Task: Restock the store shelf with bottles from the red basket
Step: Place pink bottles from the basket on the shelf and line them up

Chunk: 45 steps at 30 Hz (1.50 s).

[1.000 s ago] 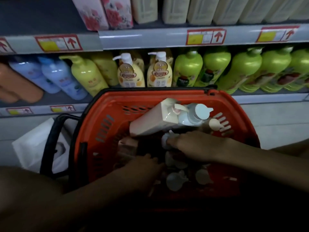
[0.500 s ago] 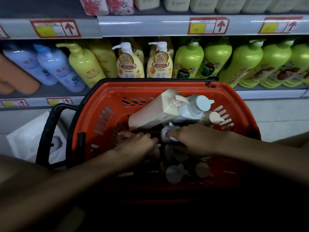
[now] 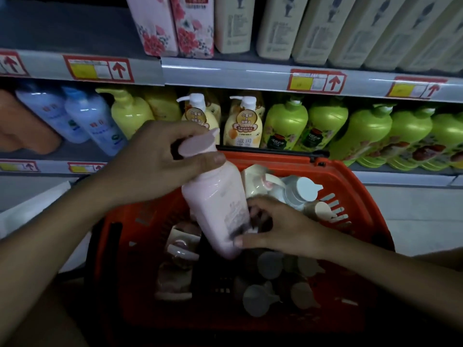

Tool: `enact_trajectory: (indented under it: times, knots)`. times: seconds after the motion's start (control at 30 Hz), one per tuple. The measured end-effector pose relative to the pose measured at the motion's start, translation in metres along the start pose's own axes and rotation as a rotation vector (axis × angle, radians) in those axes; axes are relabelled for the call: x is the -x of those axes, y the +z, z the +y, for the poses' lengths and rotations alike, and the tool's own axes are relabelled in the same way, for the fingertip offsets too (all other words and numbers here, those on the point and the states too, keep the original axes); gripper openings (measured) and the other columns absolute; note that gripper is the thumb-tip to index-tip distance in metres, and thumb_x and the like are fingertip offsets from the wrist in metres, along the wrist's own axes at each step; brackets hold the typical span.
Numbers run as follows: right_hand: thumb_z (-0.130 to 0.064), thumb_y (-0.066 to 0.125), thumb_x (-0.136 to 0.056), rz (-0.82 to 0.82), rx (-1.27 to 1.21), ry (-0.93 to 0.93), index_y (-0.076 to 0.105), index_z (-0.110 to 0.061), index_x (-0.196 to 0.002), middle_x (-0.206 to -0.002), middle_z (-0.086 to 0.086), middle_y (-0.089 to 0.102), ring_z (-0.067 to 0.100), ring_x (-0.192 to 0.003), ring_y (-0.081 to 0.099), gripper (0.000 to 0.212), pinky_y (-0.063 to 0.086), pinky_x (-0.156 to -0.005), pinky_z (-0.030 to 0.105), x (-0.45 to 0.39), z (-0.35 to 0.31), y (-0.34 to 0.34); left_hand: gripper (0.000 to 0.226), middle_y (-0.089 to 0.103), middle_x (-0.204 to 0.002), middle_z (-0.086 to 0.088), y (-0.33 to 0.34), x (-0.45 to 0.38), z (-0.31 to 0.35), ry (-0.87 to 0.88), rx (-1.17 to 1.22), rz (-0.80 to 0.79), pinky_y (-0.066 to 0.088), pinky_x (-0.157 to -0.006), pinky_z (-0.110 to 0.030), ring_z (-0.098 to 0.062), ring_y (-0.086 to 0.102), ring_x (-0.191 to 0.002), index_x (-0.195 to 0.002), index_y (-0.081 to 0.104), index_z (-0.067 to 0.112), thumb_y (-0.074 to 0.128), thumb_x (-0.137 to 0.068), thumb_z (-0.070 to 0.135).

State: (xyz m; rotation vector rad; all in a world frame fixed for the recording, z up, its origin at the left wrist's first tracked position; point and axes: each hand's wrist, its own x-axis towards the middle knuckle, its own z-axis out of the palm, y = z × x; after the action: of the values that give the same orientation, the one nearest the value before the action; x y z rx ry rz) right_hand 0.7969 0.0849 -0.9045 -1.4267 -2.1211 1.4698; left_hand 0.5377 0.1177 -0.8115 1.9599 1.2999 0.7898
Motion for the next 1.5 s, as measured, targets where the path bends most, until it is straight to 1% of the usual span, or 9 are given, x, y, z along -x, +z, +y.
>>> enact_trajectory:
  times: [0.27,0.43,0.57,0.73,0.83,0.93,1.1,1.23,1.5]
  knots:
    - [-0.051,0.09,-0.061,-0.008,-0.234,0.052,0.058,-0.036,-0.127,-0.12,-0.012,0.072,0.005,-0.114,0.066,0.075,0.052,-0.102,0.044,0.004,-0.019,-0.005,0.034,0.07,-0.117,0.013,-0.01,0.006,0.007,0.066,0.102,-0.069,0.054,-0.087,-0.024,-0.004,0.067,-0.106,-0.118,0.069,0.029,0.067,-0.088,0.045]
    - [-0.093,0.064,-0.051,0.251,0.335,0.015,0.059,-0.032,-0.107,-0.093,-0.013,0.069,0.006,-0.083,0.066,0.083,0.057,-0.07,0.041,0.006,-0.041,-0.007,0.043,0.064,-0.127,0.018,-0.004,0.002,0.009,0.014,0.06,0.029,0.048,-0.098,-0.019,0.004,0.057,-0.12,-0.132,0.058,0.033,0.067,-0.09,0.041]
    - [-0.089,0.059,-0.054,0.528,0.469,0.071,0.05,-0.031,-0.095,-0.075,-0.016,0.058,0.011,-0.068,0.059,0.072,0.048,-0.058,0.033,0.007,-0.055,0.001,0.061,0.059,-0.124,0.001,0.037,0.015,0.018,-0.363,0.222,0.418,0.054,-0.091,-0.035,-0.012,0.063,-0.108,-0.127,0.047,0.027,0.081,-0.077,0.039]
    - [-0.054,0.064,-0.066,0.762,0.669,-0.111,0.05,-0.023,-0.083,-0.065,-0.007,0.055,0.027,-0.052,0.061,0.038,0.032,-0.049,0.027,0.009,-0.066,0.006,0.102,0.075,-0.113,-0.003,0.098,0.025,0.039,-0.684,0.873,0.249,0.059,-0.088,-0.044,-0.019,0.074,-0.1,-0.131,0.05,0.02,0.097,-0.043,0.042]
    - [-0.064,0.067,-0.072,0.649,0.73,-0.204,0.057,-0.021,-0.101,-0.085,-0.005,0.065,0.024,-0.06,0.064,0.053,0.04,-0.049,0.029,0.008,-0.072,0.006,0.084,0.078,-0.1,-0.006,0.096,0.02,0.03,-0.741,0.946,0.267,0.061,-0.07,-0.036,-0.023,0.075,-0.091,-0.119,0.065,0.014,0.093,-0.048,0.048]
    - [-0.076,0.059,-0.079,0.405,0.574,-0.325,0.041,-0.035,-0.089,-0.073,-0.015,0.052,0.005,-0.056,0.049,0.046,0.035,-0.05,0.027,0.01,-0.073,-0.007,0.055,0.078,-0.085,-0.002,0.084,0.018,0.013,-0.87,0.938,0.258,0.049,-0.049,-0.023,-0.016,0.073,-0.069,-0.103,0.075,0.018,0.084,-0.059,0.05]
    - [-0.07,0.071,-0.071,0.286,0.011,-0.016,0.06,-0.028,-0.093,-0.084,-0.008,0.066,0.007,-0.073,0.064,0.049,0.05,-0.063,0.026,-0.001,-0.073,-0.029,0.045,0.075,-0.11,-0.015,0.064,0.009,0.003,-0.714,1.123,0.104,0.055,-0.094,-0.044,-0.032,0.071,-0.101,-0.106,0.077,0.017,0.071,-0.063,0.027]
    - [-0.053,0.073,-0.084,-0.117,-0.512,0.059,0.067,-0.04,-0.12,-0.117,-0.008,0.075,0.013,-0.105,0.073,0.039,0.06,-0.08,0.024,0.004,-0.067,-0.036,0.032,0.075,-0.112,-0.013,0.057,0.001,0.006,-0.557,1.345,0.034,0.059,-0.087,-0.043,-0.029,0.072,-0.102,-0.101,0.08,0.02,0.071,-0.071,0.028]
    - [-0.032,0.083,-0.081,0.192,-0.559,-0.098,0.063,-0.026,-0.127,-0.123,0.001,0.073,0.021,-0.113,0.07,0.05,0.058,-0.094,0.044,0.019,-0.065,-0.028,0.057,0.072,-0.123,0.006,0.046,0.012,0.037,-0.35,0.804,-0.011,0.056,-0.089,-0.027,-0.011,0.067,-0.115,-0.135,0.052,0.025,0.071,-0.083,0.039]
